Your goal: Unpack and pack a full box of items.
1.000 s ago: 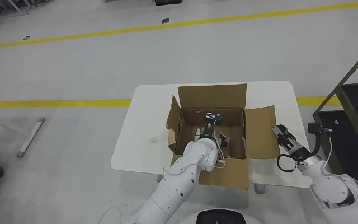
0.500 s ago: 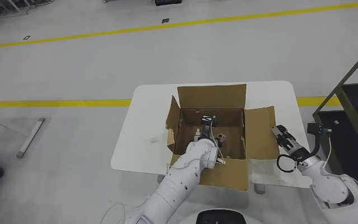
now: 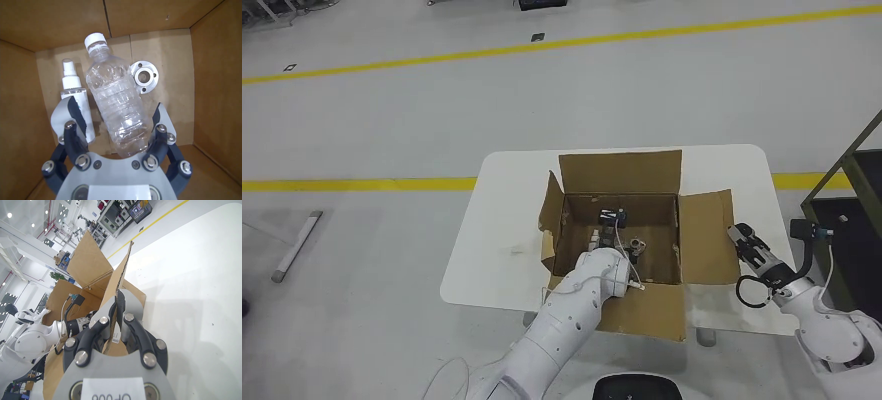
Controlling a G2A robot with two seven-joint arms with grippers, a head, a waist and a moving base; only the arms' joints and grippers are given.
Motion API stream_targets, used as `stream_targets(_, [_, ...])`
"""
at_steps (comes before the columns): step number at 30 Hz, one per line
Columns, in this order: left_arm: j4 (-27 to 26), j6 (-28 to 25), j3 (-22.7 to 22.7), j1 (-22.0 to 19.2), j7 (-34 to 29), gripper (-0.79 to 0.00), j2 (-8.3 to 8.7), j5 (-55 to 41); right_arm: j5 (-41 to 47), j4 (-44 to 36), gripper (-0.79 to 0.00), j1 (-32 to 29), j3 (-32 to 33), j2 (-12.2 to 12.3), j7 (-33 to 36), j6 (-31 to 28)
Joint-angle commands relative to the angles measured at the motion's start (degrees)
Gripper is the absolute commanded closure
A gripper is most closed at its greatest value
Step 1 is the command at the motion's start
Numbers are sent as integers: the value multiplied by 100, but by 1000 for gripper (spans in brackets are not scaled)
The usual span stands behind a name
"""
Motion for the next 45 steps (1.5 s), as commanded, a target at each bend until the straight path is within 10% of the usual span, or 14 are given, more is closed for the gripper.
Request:
stream_targets(1, [80, -6, 18, -24, 17, -696, -23, 36, 0, -11, 0, -7, 0, -1, 1, 4])
stream_targets(9, [396, -8, 2, -144, 149, -585, -106, 122, -11, -29, 0, -25, -3, -7, -20, 23])
stream_targets(27, [828, -210, 23, -281, 150, -686, -298, 215, -55, -78, 0, -75, 3, -15, -14, 53])
stream_targets(39, [1134, -303, -16, -336, 211, -619, -403, 241, -67, -122, 0, -94, -1, -23, -21, 78])
stream_targets(45, [1258, -320, -16, -365, 218, -354, -460, 256, -73, -151, 0, -93, -9, -26, -8, 82])
